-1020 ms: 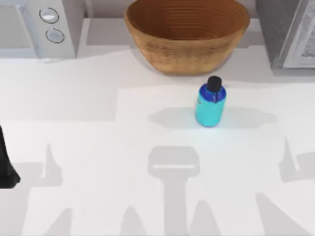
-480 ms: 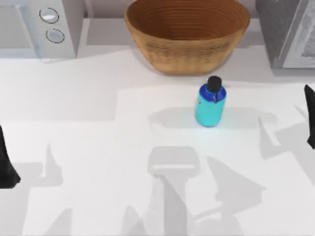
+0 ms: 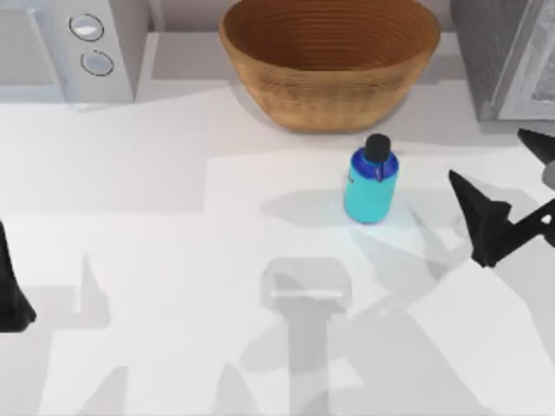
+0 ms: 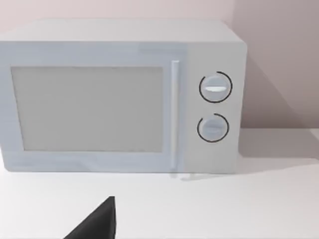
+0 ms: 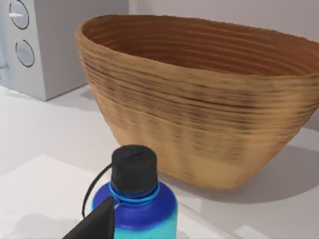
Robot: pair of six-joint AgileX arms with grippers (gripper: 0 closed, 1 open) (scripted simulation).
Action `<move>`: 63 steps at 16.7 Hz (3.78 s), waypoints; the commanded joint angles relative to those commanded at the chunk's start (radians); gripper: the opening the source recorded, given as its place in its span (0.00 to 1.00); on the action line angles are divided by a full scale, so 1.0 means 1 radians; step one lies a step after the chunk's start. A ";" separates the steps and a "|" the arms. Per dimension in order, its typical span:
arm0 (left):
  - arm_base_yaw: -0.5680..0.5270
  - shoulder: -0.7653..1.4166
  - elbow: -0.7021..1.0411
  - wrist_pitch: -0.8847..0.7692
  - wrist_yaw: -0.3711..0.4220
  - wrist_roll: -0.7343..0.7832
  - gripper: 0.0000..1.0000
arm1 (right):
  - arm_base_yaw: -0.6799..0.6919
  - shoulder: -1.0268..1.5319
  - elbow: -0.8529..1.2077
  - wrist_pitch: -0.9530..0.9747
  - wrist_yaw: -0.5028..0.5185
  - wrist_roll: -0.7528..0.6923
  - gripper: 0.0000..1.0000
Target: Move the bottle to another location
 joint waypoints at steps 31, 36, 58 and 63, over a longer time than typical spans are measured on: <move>0.000 0.000 0.000 0.000 0.000 0.000 1.00 | 0.190 0.732 0.463 0.240 0.009 0.013 1.00; 0.000 0.000 0.000 0.000 0.000 0.000 1.00 | 0.200 0.736 0.481 0.224 0.019 0.014 1.00; 0.000 0.000 0.000 0.000 0.000 0.000 1.00 | 0.197 0.735 0.480 0.224 0.019 0.014 0.00; 0.000 0.000 0.000 0.000 0.000 0.000 1.00 | 0.085 0.727 0.497 0.147 -0.091 -0.036 0.00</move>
